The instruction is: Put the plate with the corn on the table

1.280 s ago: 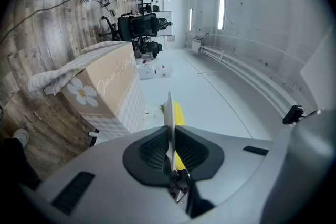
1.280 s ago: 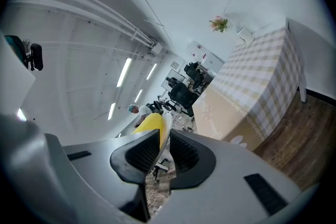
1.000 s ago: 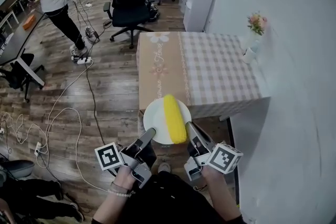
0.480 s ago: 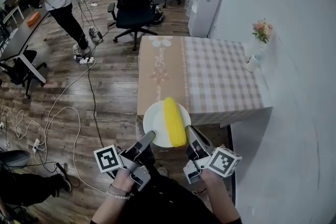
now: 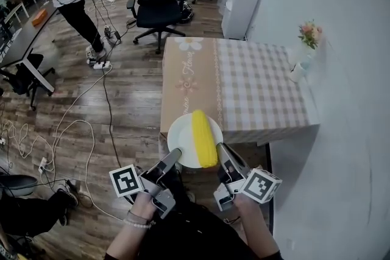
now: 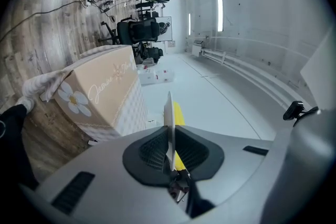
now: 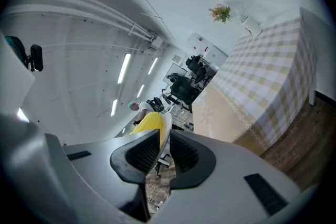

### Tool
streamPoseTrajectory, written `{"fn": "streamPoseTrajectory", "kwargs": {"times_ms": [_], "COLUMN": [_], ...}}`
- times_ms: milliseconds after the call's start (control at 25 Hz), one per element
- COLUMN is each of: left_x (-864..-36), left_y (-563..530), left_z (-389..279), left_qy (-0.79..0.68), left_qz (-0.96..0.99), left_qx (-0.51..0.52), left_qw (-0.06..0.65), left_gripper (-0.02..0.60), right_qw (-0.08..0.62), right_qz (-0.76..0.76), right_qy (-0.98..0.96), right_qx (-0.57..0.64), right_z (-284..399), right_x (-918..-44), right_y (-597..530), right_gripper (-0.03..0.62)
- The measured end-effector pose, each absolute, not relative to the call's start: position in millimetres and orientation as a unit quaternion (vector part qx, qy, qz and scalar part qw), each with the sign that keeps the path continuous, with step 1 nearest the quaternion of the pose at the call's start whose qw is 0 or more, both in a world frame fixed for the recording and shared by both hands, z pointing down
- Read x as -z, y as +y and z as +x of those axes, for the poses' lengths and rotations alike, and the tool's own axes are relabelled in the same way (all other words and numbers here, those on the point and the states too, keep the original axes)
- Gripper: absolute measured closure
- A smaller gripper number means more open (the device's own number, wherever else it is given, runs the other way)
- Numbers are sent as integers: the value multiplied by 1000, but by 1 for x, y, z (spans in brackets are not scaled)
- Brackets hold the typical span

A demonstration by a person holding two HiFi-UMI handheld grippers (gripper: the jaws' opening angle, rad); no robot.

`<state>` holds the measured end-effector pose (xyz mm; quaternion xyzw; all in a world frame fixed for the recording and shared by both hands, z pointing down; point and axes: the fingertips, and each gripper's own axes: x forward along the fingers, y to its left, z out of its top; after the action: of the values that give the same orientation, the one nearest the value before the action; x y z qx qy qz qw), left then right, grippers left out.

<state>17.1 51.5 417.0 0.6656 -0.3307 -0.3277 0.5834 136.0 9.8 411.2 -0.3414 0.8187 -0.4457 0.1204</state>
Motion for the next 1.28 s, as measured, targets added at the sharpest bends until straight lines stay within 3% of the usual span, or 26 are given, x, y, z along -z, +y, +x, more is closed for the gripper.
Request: {"fn": "streamPoseTrajectory", "kwargs": {"times_ms": [1280], "left_x": [-432], "left_y": [-132], "left_z": [-26], "left_qy": [-303], "left_qz": [692], "left_qx": [278], "left_qw": [593], "left_gripper": [541], "right_qw": [128], "right_qz": [-378], "right_qy": [798], "right_qx": [451], "right_z": [93], "right_x": [-426], "right_y": [-160], "right_gripper": [510]}}
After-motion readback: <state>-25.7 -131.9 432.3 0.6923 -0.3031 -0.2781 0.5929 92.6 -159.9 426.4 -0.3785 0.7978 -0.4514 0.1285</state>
